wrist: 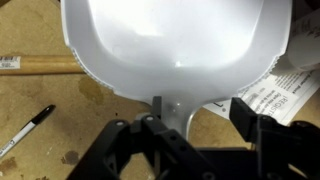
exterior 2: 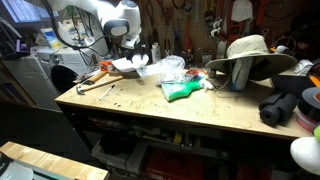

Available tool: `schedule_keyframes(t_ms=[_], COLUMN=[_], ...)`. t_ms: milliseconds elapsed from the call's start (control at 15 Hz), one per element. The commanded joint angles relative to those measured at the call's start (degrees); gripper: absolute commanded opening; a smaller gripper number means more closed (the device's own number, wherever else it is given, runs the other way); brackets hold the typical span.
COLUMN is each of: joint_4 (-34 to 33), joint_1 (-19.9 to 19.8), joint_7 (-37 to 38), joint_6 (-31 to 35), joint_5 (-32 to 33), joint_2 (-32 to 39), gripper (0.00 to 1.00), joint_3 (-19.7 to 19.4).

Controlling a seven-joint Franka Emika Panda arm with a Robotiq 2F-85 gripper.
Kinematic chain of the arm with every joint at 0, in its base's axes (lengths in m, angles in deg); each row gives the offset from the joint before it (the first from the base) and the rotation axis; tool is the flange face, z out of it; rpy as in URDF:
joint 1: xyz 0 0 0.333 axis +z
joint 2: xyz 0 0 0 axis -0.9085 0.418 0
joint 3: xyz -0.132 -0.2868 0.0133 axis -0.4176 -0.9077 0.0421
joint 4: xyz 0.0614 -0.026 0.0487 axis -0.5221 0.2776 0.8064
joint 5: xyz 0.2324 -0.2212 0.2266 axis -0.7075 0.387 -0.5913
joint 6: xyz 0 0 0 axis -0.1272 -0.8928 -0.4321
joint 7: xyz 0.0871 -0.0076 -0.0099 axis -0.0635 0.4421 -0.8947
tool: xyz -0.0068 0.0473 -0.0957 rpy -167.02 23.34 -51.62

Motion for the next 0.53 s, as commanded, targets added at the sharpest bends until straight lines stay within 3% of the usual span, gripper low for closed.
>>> schedule_keyframes(t_ms=[0,267,467], joint_4=[1.8,1.9,2.2], joint_1=[-0.4,-0.9,-1.9], joint_7=[-0.3,-2.1,-9.0], joint_6=[-0.5,-0.6,-3.4], joint_5=[4.7,11.3,16.7], joint_2=[-2.1,-3.3,-5.6], gripper=[1.0,1.0,1.0], joint_3=[-0.6,-1.5,-2.0])
